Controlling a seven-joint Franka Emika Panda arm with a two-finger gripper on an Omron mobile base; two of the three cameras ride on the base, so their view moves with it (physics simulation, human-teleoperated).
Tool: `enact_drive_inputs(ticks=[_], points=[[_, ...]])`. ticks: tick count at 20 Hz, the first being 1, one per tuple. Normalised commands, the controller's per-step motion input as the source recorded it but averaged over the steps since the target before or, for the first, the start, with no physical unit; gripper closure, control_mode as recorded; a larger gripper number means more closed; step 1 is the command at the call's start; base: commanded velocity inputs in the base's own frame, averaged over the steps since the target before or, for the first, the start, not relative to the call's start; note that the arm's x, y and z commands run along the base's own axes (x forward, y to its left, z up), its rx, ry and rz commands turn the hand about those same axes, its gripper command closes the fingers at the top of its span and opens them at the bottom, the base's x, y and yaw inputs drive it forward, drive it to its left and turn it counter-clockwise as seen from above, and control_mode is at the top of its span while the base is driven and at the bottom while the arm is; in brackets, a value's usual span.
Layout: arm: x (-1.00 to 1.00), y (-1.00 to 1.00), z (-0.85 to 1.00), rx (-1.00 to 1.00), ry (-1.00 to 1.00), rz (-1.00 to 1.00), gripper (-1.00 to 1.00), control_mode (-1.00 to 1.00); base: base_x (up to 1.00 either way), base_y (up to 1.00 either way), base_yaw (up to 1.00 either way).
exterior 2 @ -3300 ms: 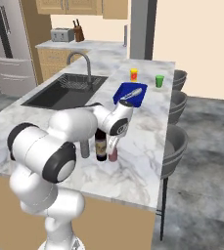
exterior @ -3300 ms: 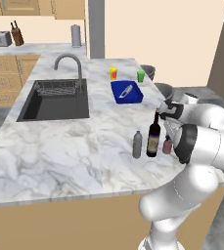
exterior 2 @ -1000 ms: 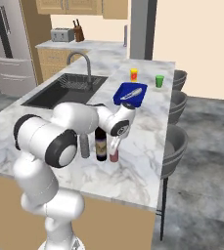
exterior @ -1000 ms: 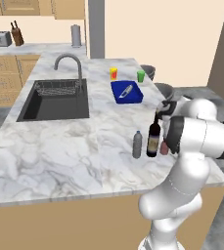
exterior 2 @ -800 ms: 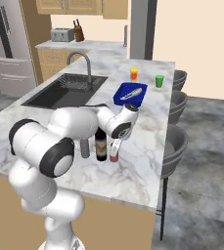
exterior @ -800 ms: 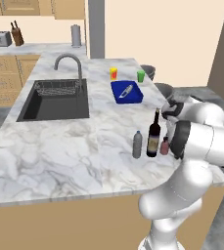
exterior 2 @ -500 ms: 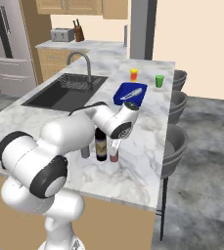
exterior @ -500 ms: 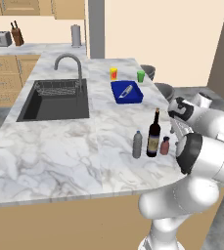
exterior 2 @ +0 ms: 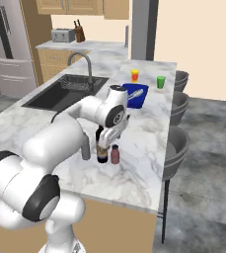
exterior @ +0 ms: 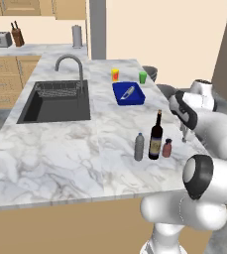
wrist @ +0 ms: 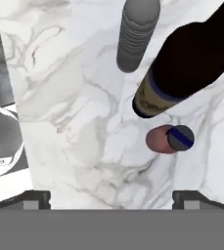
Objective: Place the drinks on the dining counter in a tight cluster.
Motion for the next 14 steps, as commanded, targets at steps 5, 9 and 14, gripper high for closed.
enact_drive_inputs(ticks=[5,9,14], points=[[-0.26,0.0,0.18,-0.07,0.21,-0.69,-1.0,-1.0,0.0,0.0,0.0],[-0.65,0.0,0.35,0.01,-0.16,-0.64,-1.0,-1.0,0.0,0.0,0.0],[-0.94,0.0,0.51,0.09,-0.25,-0.39,-1.0,-1.0,0.0,0.0,0.0]])
